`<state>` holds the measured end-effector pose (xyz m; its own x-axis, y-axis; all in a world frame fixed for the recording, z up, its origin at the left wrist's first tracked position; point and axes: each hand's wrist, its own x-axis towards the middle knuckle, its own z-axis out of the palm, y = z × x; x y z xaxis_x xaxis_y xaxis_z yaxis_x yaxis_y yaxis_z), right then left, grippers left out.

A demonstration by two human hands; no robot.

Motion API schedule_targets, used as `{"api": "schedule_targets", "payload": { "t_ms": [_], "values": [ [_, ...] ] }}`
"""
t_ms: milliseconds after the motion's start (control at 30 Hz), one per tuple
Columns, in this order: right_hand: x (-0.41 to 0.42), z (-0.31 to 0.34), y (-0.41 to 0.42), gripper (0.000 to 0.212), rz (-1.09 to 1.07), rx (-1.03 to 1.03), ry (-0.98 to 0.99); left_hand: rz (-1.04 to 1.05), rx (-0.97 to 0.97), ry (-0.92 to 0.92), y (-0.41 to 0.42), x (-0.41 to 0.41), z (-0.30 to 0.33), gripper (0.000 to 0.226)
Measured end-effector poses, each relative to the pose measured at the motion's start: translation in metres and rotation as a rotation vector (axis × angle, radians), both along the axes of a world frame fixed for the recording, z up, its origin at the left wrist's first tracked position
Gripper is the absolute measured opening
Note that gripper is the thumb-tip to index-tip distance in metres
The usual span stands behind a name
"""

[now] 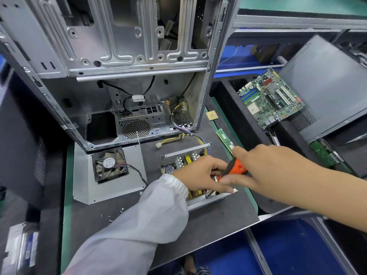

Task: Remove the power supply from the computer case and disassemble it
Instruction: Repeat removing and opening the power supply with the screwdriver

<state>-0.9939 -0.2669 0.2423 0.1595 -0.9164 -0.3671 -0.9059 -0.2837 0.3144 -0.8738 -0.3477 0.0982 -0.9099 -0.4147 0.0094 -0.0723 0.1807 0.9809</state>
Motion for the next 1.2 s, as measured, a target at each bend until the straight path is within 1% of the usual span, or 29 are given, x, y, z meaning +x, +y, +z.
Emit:
{"api": "schedule_targets", "payload": {
  "t_ms": [33,67,100,133,167,200,233,267,333,367,400,433,500,533,600,633,667,733,767,800,833,900,933,967,1000,1033,1100,1133,1200],
  "values": [
    [0.000,-0.002,0.000,0.051,0.017,0.001,-0.002,0.008,-0.026,-0.004,0.000,-0.001,0.001,0.034],
    [0.000,0.000,0.000,0.036,0.029,0.029,-0.018,0.008,-0.047,-0.008,-0.001,-0.001,0.003,0.040],
    [-0.002,0.002,0.001,0.021,0.053,0.079,-0.084,0.011,-0.065,-0.011,-0.001,-0.001,0.000,0.043],
    [-0.004,0.004,0.002,0.024,0.052,0.151,-0.158,0.015,-0.073,-0.010,-0.001,0.000,0.001,0.042],
    [-0.006,0.006,0.002,0.037,0.046,0.226,-0.247,0.014,-0.052,-0.024,0.000,-0.002,-0.001,0.034],
    [-0.007,0.010,0.001,0.043,0.028,0.286,-0.315,0.007,-0.031,-0.043,0.001,-0.002,0.000,0.019],
    [-0.006,0.012,0.001,0.045,0.010,0.292,-0.338,0.010,-0.015,-0.044,0.002,-0.003,0.000,0.013],
    [-0.004,0.012,0.001,0.049,-0.008,0.256,-0.290,0.009,0.001,-0.028,0.003,-0.002,0.002,0.017],
    [0.000,0.005,-0.001,0.064,-0.025,0.087,-0.089,0.013,0.012,-0.008,0.004,-0.002,0.003,0.015],
    [0.002,0.002,-0.003,0.068,-0.028,0.024,0.002,0.022,-0.003,-0.018,0.004,-0.002,0.004,0.020],
    [0.003,-0.001,-0.004,0.065,-0.030,-0.017,0.065,0.020,-0.019,-0.021,0.004,-0.001,0.005,0.023],
    [0.003,-0.003,-0.003,0.057,-0.032,-0.022,0.076,0.017,-0.015,-0.019,0.003,-0.002,0.004,0.021],
    [-0.001,-0.004,-0.001,0.032,0.004,0.028,-0.006,0.019,-0.024,-0.011,0.001,0.000,0.004,0.016],
    [-0.003,-0.004,0.001,0.022,0.018,0.085,-0.087,0.023,-0.030,-0.013,0.001,0.001,0.003,0.020],
    [-0.006,0.000,0.002,0.035,-0.013,0.197,-0.228,0.016,-0.015,-0.012,0.002,0.001,0.003,0.024],
    [-0.005,0.004,0.001,0.040,-0.034,0.204,-0.256,0.007,0.017,-0.009,0.003,0.001,0.004,0.023],
    [-0.004,0.006,0.000,0.045,-0.048,0.178,-0.240,-0.004,0.055,-0.001,0.003,0.001,0.005,0.020],
    [0.000,0.003,-0.002,0.055,-0.081,0.065,-0.136,-0.005,0.079,0.001,0.003,0.001,0.005,0.016],
    [0.001,0.002,-0.002,0.056,-0.064,0.027,-0.067,0.004,0.064,-0.004,0.003,0.001,0.006,0.016],
    [0.001,0.000,-0.003,0.052,-0.039,0.018,-0.021,-0.002,0.043,-0.001,0.003,0.001,0.006,0.018],
    [0.000,-0.002,-0.002,0.044,-0.015,0.026,-0.030,-0.005,0.020,0.007,0.003,0.001,0.006,0.019],
    [-0.003,0.000,-0.001,0.022,0.003,0.113,-0.156,0.013,-0.013,0.007,0.003,0.000,0.006,0.017],
    [-0.005,0.002,0.000,0.025,0.001,0.171,-0.226,0.017,-0.014,0.002,0.002,0.000,0.005,0.012],
    [-0.006,0.004,0.000,0.032,-0.007,0.215,-0.292,0.016,-0.005,0.003,0.002,-0.001,0.005,0.013],
    [-0.005,0.006,0.001,0.036,-0.032,0.230,-0.325,0.007,0.005,0.004,0.002,-0.001,0.005,0.017],
    [-0.004,0.006,0.000,0.042,-0.058,0.200,-0.331,-0.009,0.015,0.007,0.003,-0.001,0.006,0.018],
    [-0.002,0.001,-0.001,0.051,-0.108,0.096,-0.229,-0.024,0.016,0.014,0.005,-0.001,0.008,0.015],
    [-0.001,-0.002,-0.002,0.048,-0.115,0.076,-0.175,-0.024,0.005,0.013,0.005,-0.002,0.009,0.013],
    [-0.002,-0.008,-0.004,0.039,-0.119,0.071,-0.176,-0.021,-0.037,0.002,0.004,-0.001,0.010,0.016]
  ]
}}
